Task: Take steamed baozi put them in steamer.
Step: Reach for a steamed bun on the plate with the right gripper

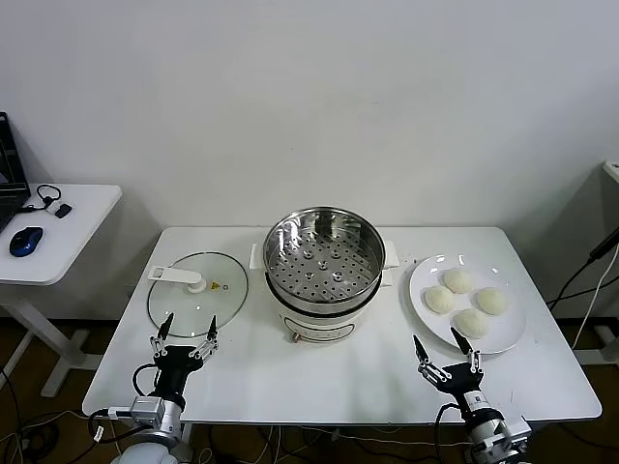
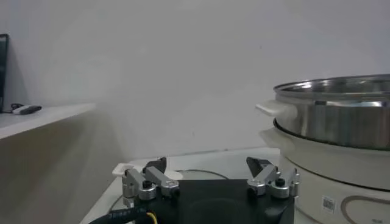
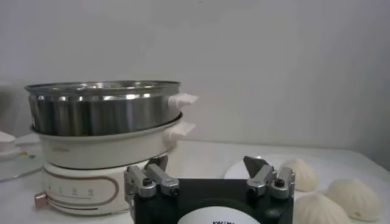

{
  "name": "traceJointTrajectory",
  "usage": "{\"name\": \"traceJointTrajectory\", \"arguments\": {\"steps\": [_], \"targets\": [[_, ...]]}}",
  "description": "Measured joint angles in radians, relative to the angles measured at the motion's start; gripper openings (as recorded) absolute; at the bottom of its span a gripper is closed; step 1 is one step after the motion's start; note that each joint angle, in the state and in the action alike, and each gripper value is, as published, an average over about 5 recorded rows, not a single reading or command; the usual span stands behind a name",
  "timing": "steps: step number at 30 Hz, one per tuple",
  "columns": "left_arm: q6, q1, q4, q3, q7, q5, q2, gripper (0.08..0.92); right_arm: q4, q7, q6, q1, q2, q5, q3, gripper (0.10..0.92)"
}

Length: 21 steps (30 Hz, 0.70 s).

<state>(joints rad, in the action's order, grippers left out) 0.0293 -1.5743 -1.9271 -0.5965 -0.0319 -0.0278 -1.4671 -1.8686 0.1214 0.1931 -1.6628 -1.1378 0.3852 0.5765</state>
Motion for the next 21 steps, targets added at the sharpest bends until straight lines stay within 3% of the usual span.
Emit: {"name": "traceJointTrajectory", "arguments": {"steps": [10, 21], "targets": [[0.001, 0.003, -0.006, 0.007, -0.002, -0.004, 0.001, 0.823, 0.039, 0.096, -0.032, 0.055, 0.085, 0.020, 0.080, 0.823], [0.002, 0.008, -0.017, 0.014, -0.003, -0.015, 0.015, 0.823, 0.223, 0.322, -0.046, 0.240, 0.283, 0.015, 0.107, 0.823]]}}
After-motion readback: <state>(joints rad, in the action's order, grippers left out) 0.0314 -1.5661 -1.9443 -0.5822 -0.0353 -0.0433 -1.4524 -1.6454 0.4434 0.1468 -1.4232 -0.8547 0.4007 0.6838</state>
